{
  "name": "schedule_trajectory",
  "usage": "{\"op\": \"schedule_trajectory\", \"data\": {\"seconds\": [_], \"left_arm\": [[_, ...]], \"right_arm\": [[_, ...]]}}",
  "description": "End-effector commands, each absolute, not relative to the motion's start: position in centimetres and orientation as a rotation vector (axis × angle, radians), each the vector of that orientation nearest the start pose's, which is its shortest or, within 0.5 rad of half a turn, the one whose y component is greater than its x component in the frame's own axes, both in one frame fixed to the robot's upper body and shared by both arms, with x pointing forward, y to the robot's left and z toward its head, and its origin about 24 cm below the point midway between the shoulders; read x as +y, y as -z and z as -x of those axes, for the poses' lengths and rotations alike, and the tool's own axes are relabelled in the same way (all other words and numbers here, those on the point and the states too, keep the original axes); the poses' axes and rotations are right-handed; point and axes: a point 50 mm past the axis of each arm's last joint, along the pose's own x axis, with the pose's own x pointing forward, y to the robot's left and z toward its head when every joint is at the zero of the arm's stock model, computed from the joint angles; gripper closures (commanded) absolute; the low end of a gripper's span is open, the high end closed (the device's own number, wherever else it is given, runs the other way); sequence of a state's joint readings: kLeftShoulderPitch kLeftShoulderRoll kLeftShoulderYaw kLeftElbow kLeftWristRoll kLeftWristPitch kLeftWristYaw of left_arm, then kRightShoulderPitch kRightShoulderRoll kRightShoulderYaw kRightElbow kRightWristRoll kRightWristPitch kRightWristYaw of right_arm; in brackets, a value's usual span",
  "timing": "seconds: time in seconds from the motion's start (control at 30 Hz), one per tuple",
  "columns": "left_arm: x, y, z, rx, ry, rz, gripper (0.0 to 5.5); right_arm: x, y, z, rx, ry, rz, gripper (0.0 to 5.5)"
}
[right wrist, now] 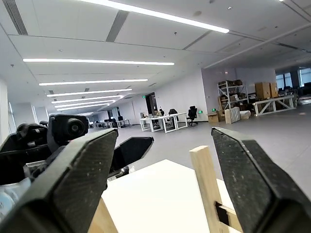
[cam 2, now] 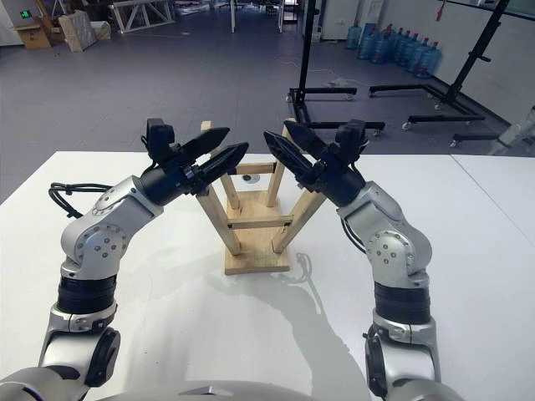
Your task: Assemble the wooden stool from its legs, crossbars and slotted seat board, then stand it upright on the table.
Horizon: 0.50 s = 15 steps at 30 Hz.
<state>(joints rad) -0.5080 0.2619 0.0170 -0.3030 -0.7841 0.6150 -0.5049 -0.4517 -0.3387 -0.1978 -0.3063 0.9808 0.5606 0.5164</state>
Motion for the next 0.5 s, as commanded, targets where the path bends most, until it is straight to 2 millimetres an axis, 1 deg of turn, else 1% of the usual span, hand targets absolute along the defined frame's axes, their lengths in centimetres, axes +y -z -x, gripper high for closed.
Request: {"op": "schedule_trajectory", "data": {"seconds": [0.03, 0.1, 0.13, 0.2, 0.27, 0.3, 0.33, 0.4, 0.43, 0.5], "left_arm": [[11.4, -22.5, -27.5, -0.269, 0.980, 0.278, 1.42], [11.9, -22.9, -27.3, -0.288, 0.957, 0.274, 1.42], [12.2, -22.9, -27.2, -0.282, 0.947, 0.267, 1.42], [12.5, -22.5, -26.8, -0.258, 0.942, 0.228, 1.42], [12.4, -21.9, -26.1, -0.227, 0.965, 0.157, 1.42], [12.5, -21.7, -25.7, -0.214, 0.973, 0.141, 1.42], [12.7, -21.5, -25.4, -0.204, 0.976, 0.134, 1.42], [13.1, -21.2, -25.3, -0.195, 0.961, 0.138, 1.42], [13.4, -21.3, -25.4, -0.201, 0.950, 0.151, 1.42], [13.6, -21.8, -25.2, -0.234, 0.964, 0.187, 1.42]], "right_arm": [[-17.9, -26.9, -27.1, -0.524, -0.845, -0.350, 1.93], [-19.5, -27.1, -27.9, -0.519, -0.755, -0.314, 1.93], [-20.2, -26.6, -28.5, -0.496, -0.713, -0.295, 1.93], [-21.3, -25.0, -30.0, -0.433, -0.632, -0.240, 1.93], [-22.0, -22.1, -31.6, -0.345, -0.555, -0.140, 1.93], [-21.5, -20.2, -32.2, -0.305, -0.556, -0.060, 1.93], [-20.8, -18.1, -32.6, -0.263, -0.582, -0.027, 1.93], [-19.6, -14.5, -32.8, -0.194, -0.635, 0.020, 1.93], [-19.1, -13.1, -32.7, -0.163, -0.669, 0.023, 1.93], [-17.9, -10.7, -31.7, -0.105, -0.795, -0.020, 1.93]]}}
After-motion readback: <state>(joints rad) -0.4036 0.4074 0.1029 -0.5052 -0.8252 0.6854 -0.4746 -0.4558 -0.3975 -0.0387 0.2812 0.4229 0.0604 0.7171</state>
